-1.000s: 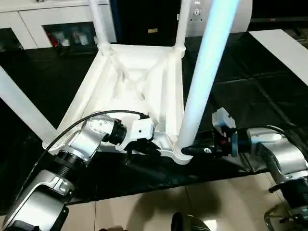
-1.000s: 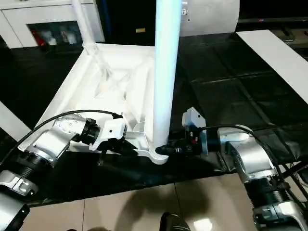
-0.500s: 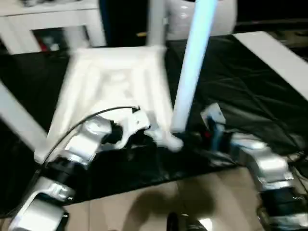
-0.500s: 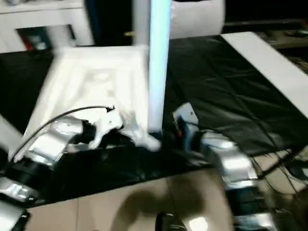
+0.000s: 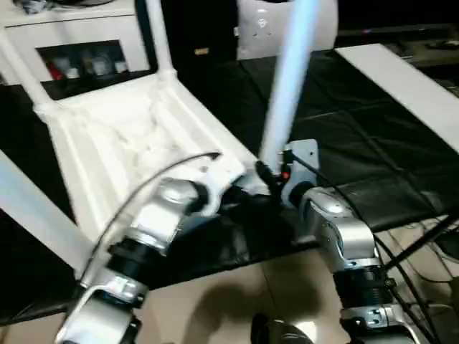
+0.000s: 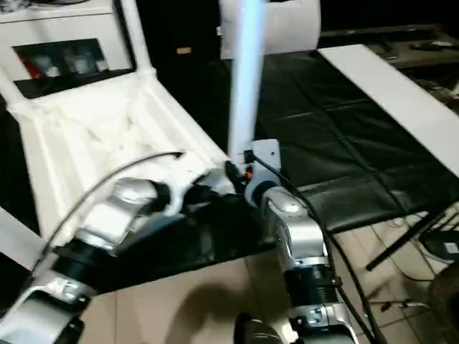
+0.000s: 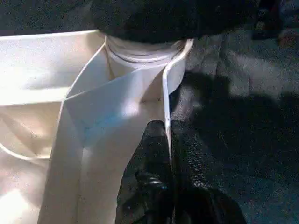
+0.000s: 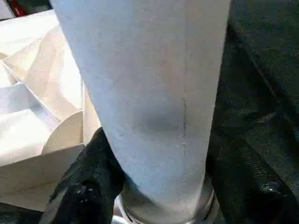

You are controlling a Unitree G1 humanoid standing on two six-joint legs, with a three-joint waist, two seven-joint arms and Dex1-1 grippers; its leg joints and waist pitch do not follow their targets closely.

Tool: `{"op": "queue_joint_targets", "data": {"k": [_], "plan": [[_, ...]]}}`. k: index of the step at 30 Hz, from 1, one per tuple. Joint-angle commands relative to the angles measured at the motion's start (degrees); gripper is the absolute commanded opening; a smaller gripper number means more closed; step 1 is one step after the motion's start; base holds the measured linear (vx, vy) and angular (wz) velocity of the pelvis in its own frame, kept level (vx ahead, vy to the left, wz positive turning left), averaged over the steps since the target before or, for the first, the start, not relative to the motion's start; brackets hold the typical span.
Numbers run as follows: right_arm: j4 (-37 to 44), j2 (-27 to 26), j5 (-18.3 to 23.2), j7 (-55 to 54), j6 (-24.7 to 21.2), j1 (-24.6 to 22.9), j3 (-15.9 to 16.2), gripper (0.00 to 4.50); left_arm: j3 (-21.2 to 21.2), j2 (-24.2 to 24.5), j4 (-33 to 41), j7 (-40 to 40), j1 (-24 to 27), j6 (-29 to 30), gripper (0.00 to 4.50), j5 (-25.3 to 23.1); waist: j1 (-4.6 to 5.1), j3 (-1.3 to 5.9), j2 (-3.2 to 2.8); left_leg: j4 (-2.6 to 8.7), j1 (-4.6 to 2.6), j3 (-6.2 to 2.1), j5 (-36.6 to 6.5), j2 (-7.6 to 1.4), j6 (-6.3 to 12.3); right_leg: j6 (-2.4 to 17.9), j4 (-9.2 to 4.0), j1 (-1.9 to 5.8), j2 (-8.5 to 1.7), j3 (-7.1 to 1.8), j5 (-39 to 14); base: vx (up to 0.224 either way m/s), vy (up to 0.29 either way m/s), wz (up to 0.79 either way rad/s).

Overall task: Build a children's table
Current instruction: Rotate leg to tighten

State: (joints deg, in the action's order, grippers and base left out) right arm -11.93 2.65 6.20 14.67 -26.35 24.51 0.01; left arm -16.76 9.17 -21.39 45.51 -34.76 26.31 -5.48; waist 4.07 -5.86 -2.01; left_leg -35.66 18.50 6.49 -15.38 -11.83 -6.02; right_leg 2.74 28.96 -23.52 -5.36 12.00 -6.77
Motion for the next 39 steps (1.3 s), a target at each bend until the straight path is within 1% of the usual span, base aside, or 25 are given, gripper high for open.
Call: {"op": "queue_joint_targets", "data": {"k": [1,2,3,5,6,9,10,11,13,14,15,16,18,19,20,21,24,26,28,29,30,31,33,36,39], "plan": [[1.46,1.88,-0.14,3.1,0.54,-1.35,0.97,3.15,-0.91,0.5,2.24,3.25,-1.88,-3.58,0.0,1.22,-0.47,4.42,-0.16,4.39,1.55,0.5,-4.75,-0.05,5.68,1.1,-3.34,4.65,-3.55,-2.98,-24.58,0.053,-0.003,0.06],[3.43,5.54,0.66,8.05,1.84,-2.66,1.26,3.26,-1.13,2.1,2.0,5.46,-1.42,-4.92,0.0,1.45,-0.94,4.66,-0.18,4.42,1.05,0.62,-2.66,-0.35,6.4,3.36,-2.63,4.06,-3.46,-3.55,-21.5,0.063,-0.014,0.12],[4.52,7.85,1.73,11.67,2.31,-3.36,1.18,3.38,-1.41,3.2,1.77,6.95,-1.2,-6.05,0.0,1.49,-1.54,4.9,-0.01,4.26,1.02,0.84,-1.38,-0.33,7.76,4.66,-2.19,4.09,-3.25,-3.83,-19.76,0.074,-0.017,0.15],[5.15,9.86,2.65,14.78,3.01,-3.83,1.09,3.57,-1.63,4.08,1.41,8.46,-1.02,-7.38,0.0,1.62,-2.06,5.42,0.17,3.97,1.36,0.87,2.57,-0.29,9.04,6.4,-1.06,4.07,-3.34,-4.36,-16.12,0.072,-0.023,0.13],[5.6,13.03,3.69,19.59,4.38,-4.32,1.09,3.62,-2.02,5.41,1.16,10.84,-0.66,-8.65,0.0,1.9,-2.75,5.73,0.29,3.43,2.17,0.84,8.41,-0.01,11.64,8.34,0.21,4.26,-3.22,-4.77,-10.98,0.055,-0.042,0.03],[5.63,17.86,5.31,27.51,7.04,-4.75,1.05,3.95,-3.09,7.65,1.01,15.08,-0.04,-11.06,0.0,2.53,-4.45,5.93,0.62,2.79,2.5,1.09,13.15,0.21,15.58,9.83,1.5,4.08,-3.08,-5.26,-6.43,0.018,-0.014,0.01],[5.95,20.61,7.08,32.73,7.02,-4.74,0.86,4.03,-3.9,9.21,1.17,18.2,0.41,-13.02,0.0,3.12,-4.67,5.95,0.85,2.67,2.64,1.18,13.28,0.43,15.97,9.78,1.53,4.05,-2.99,-5.34,-6.42,0.0,0.0,0.0],[5.99,21.21,7.34,33.82,7.15,-4.74,0.99,4.09,-4.06,9.54,1.15,18.85,0.47,-13.31,0.0,3.24,-4.98,5.9,0.79,2.73,2.45,1.22,12.84,0.33,16.06,9.91,1.5,3.87,-3.0,-5.39,-7.17,0.0,0.0,0.0],[6.34,24.58,8.83,40.29,7.33,-4.73,2.04,4.29,-5.24,11.57,0.91,23.23,0.86,-16.97,0.0,3.78,-5.66,5.61,0.65,2.89,2.42,1.3,10.72,0.13,15.69,8.39,0.84,3.92,-2.85,-5.24,-12.4,0.0,0.0,0.0],[6.61,25.83,9.38,43.01,7.73,-4.76,2.79,4.29,-5.65,12.3,0.82,25.09,0.9,-17.26,0.0,4.23,-5.87,5.51,0.85,2.99,2.3,1.5,9.49,0.02,14.76,7.35,0.45,3.8,-2.71,-5.22,-15.1,0.0,0.0,0.0],[6.81,26.96,9.84,45.63,8.09,-4.71,3.58,4.29,-6.08,13.02,0.67,26.47,0.81,-17.02,0.0,4.36,-6.34,5.39,0.73,3.14,2.02,1.56,8.57,-0.12,13.53,6.79,0.21,3.63,-2.7,-5.2,-17.25,0.0,0.0,0.0],[6.81,27.8,10.16,47.87,8.12,-4.52,4.27,4.29,-6.52,13.67,0.27,27.86,0.67,-18.37,0.0,4.23,-6.39,5.31,0.86,3.24,1.93,1.61,8.14,-0.18,12.86,6.5,0.08,3.53,-2.64,-5.22,-18.18,0.0,0.0,0.0],[6.58,29.02,10.83,51.74,7.96,-4.03,5.54,4.29,-7.22,14.64,-0.57,29.8,0.3,-20.71,0.0,3.74,-6.62,5.01,1.11,3.55,1.79,1.75,4.9,-0.01,10.7,4.55,-0.74,3.53,-2.47,-5.11,-22.84,0.0,0.0,0.0],[6.58,29.02,10.83,51.74,7.96,-4.03,5.54,4.29,-7.22,14.64,-0.57,29.8,0.3,-20.71,0.0,3.74,-6.69,4.96,1.06,3.63,1.72,1.76,4.32,0.02,10.19,4.11,-0.82,3.53,-2.44,-5.11,-23.72,0.0,0.0,0.0],[5.51,30.08,11.45,55.95,9.1,-3.16,7.16,4.03,-7.91,15.48,-1.65,32.06,-0.32,-22.62,0.0,3.57,-6.81,4.97,0.97,3.68,1.57,1.92,2.96,0.17,9.54,3.32,-1.21,3.43,-2.38,-5.03,-25.28,0.0,0.0,0.0],[4.56,30.35,11.72,58.18,9.12,-2.4,8.19,4.03,-8.5,15.96,-2.22,33.45,-0.79,-23.62,0.0,3.47,-6.8,5.01,1.26,3.79,1.81,1.88,2.56,0.15,9.3,2.81,-1.07,3.63,-2.35,-5.08,-25.54,0.0,0.0,0.0],[3.74,30.29,11.38,59.66,9.4,-1.76,9.3,3.89,-8.88,16.09,-2.54,34.42,-1.14,-24.45,0.0,3.58,-6.96,5.06,1.3,3.84,1.8,1.96,2.33,0.09,8.61,2.56,-1.14,3.53,-2.36,-5.08,-25.42,0.0,0.0,0.0],[1.9,29.53,10.68,61.2,10.19,-0.66,10.86,3.56,-9.47,16.09,-3.11,35.45,-1.79,-25.64,0.0,3.55,-7.15,5.08,1.26,3.88,1.77,1.98,2.55,0.03,8.4,2.66,-1.13,3.4,-2.3,-5.1,-25.27,0.0,0.0,0.0],[0.65,28.76,10.65,61.9,10.29,0.08,11.43,3.51,-9.73,15.97,-3.34,36.19,-2.13,-26.11,0.0,3.57,-7.32,5.17,1.21,3.89,1.62,1.96,2.81,-0.16,8.12,3.2,-1.02,3.31,-2.38,-5.12,-24.6,0.0,0.0,0.0],[0.17,28.46,10.68,62.35,10.28,0.41,11.7,3.44,-9.84,15.99,-3.38,36.57,-2.23,-26.28,0.0,3.63,-7.32,5.25,1.49,3.9,1.75,1.92,3.37,-0.26,8.09,3.62,-0.77,3.45,-2.43,-5.21,-23.47,0.0,0.0,0.0],[-0.15,28.29,10.71,62.8,10.3,0.64,11.83,3.21,-9.83,15.96,-3.58,36.82,-2.31,-26.57,0.0,3.63,-7.42,5.26,1.36,3.89,1.69,1.89,3.9,-0.35,8.24,4.18,-0.57,3.4,-2.49,-5.32,-22.6,0.0,0.0,0.0],[-0.16,28.29,10.71,62.81,10.3,0.65,11.83,3.21,-9.83,15.96,-3.59,36.83,-2.31,-26.58,0.0,3.63,-7.48,5.32,1.35,3.85,1.64,1.9,4.16,-0.38,8.37,4.46,-0.48,3.36,-2.49,-5.34,-22.18,0.0,0.0,0.0],[-0.5,28.24,11.4,64.39,9.26,1.11,12.31,3.01,-9.78,15.93,-4.14,37.27,-2.51,-27.2,0.0,3.58,-7.52,5.4,1.43,3.82,1.88,1.78,5.38,-0.53,8.91,5.45,-0.01,3.59,-2.56,-5.41,-20.26,0.0,0.0,0.0],[-0.84,28.53,12.23,66.12,8.25,1.54,13.01,2.75,-9.84,15.95,-5.06,37.61,-2.92,-27.82,0.0,3.65,-7.57,5.38,1.43,3.74,2.0,1.78,5.8,-0.48,9.41,5.67,0.06,3.66,-2.59,-5.42,-19.74,0.0,0.0,0.0],[-0.69,28.79,12.92,67.19,6.85,1.37,13.38,2.56,-9.79,15.97,-5.58,37.63,-3.1,-27.69,0.0,3.78,-7.64,5.27,1.5,3.83,1.95,1.87,5.13,-0.38,8.72,4.95,-0.32,3.7,-2.64,-5.39,-21.57,0.0,0.0,0.0]]}}
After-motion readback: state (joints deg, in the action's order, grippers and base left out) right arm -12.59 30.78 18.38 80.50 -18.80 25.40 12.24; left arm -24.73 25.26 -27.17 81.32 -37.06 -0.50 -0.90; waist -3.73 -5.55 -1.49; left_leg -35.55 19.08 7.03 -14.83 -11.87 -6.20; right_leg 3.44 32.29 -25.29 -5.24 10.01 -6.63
